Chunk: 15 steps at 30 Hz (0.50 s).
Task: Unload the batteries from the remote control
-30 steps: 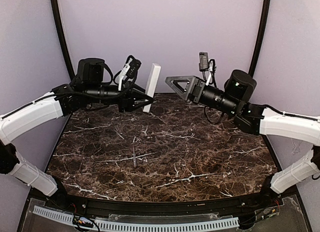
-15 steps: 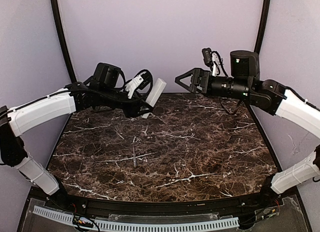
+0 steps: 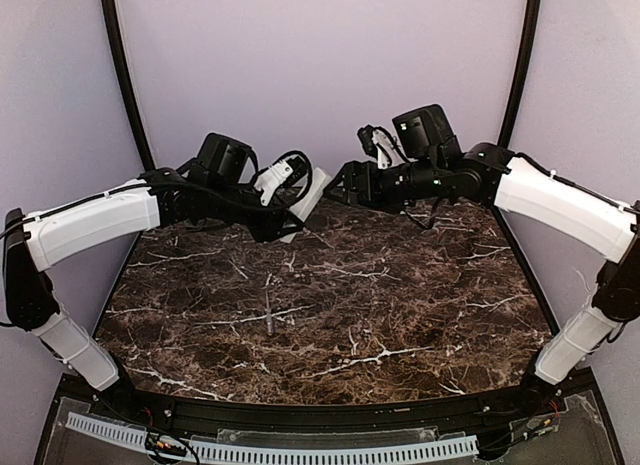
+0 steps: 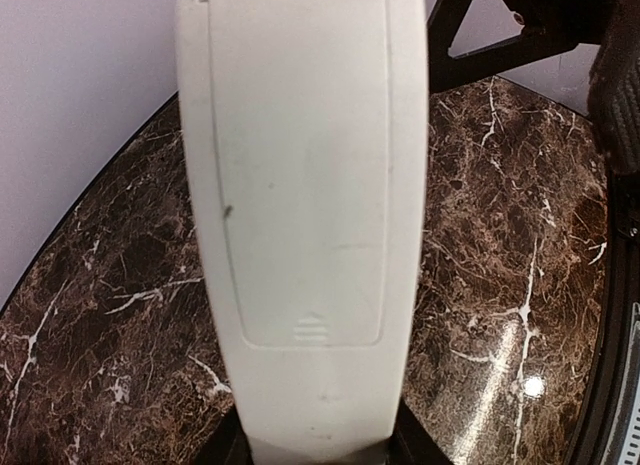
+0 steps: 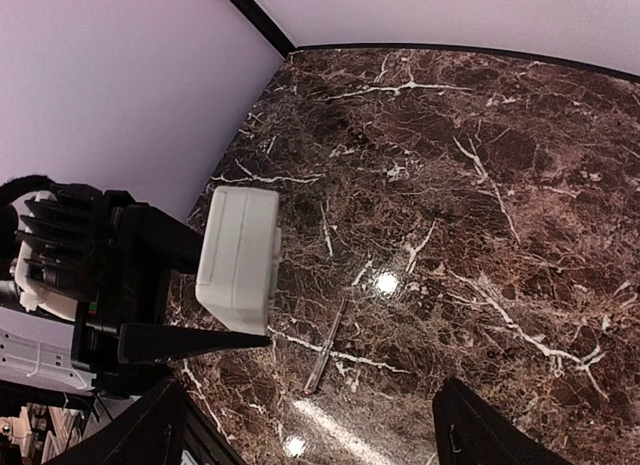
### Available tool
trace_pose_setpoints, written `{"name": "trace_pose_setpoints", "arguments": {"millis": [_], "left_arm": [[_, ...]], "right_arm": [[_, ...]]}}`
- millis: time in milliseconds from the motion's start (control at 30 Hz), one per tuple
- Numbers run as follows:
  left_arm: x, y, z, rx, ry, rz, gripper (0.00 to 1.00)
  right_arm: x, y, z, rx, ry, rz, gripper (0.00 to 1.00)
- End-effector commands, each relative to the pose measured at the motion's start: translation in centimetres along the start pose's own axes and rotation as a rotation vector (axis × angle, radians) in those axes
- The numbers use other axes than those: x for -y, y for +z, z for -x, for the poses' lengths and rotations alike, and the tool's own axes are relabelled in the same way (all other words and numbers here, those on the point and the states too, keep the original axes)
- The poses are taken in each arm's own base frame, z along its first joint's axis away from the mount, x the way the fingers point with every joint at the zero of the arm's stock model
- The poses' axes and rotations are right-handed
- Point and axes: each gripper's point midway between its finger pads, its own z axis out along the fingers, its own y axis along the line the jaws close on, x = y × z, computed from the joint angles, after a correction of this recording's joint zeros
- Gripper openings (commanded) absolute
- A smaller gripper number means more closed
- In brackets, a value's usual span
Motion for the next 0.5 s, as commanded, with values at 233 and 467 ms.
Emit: {"name": "trace_pose_setpoints", "arguments": {"millis": [233, 467], "left_arm": [[1.3, 1.1, -1.6, -0.067, -0.009, -0.024, 0.0], [2.1, 1.4, -1.8, -0.076, 0.0, -0.043, 0.0]], "right_arm": [[-0.5, 1.6, 1.0, -0.02, -0.012, 0.024, 0.74], [-0.2, 2.3, 1.3, -0.021, -0.004, 0.026, 0.61]]}}
